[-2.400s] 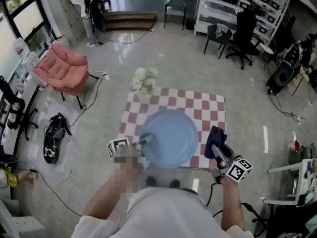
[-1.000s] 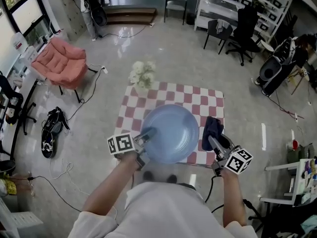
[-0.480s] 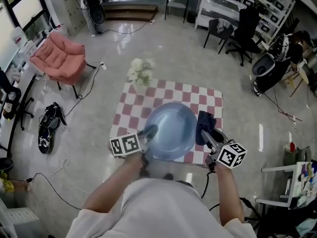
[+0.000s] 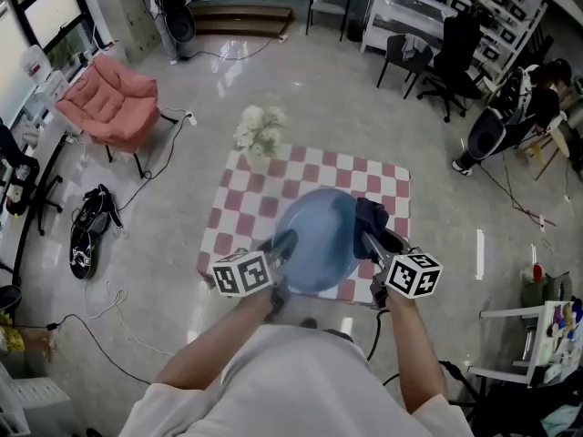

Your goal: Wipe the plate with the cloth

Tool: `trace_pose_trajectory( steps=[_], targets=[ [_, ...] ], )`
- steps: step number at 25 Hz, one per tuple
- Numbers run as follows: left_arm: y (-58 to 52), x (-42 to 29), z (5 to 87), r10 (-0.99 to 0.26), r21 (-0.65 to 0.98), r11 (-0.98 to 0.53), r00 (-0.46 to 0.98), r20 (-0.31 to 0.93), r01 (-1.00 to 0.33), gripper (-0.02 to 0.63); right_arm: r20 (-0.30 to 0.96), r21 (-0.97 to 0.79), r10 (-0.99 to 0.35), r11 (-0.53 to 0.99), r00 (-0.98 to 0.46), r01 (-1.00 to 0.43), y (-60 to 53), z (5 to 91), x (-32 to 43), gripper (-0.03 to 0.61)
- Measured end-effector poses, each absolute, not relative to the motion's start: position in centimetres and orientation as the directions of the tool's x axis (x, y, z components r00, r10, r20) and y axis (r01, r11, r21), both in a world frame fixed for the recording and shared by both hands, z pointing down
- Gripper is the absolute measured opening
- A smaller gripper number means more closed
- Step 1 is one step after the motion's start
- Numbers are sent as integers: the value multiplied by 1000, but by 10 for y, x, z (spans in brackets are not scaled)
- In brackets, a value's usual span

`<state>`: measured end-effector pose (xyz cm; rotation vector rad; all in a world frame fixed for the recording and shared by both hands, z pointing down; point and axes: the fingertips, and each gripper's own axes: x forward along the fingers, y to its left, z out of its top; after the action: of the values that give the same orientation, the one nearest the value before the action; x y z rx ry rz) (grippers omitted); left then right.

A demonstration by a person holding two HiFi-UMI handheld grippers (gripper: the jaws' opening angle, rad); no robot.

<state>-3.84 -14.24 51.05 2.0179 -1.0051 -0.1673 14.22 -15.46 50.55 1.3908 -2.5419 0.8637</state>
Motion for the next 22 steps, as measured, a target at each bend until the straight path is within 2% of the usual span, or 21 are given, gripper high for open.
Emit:
trace_pose_trajectory(
  steps=[8,22],
  targets=[
    [-146,-33,499,-739,702,-340,640,212,-625,46,421,-387,-745,369,-518,-845,-172,515,138,137],
    [-136,-23,499,-676,681,-403,701,229,-611,43,386,-381,-763,380,-518,-843,-181,498,128,137]
  ],
)
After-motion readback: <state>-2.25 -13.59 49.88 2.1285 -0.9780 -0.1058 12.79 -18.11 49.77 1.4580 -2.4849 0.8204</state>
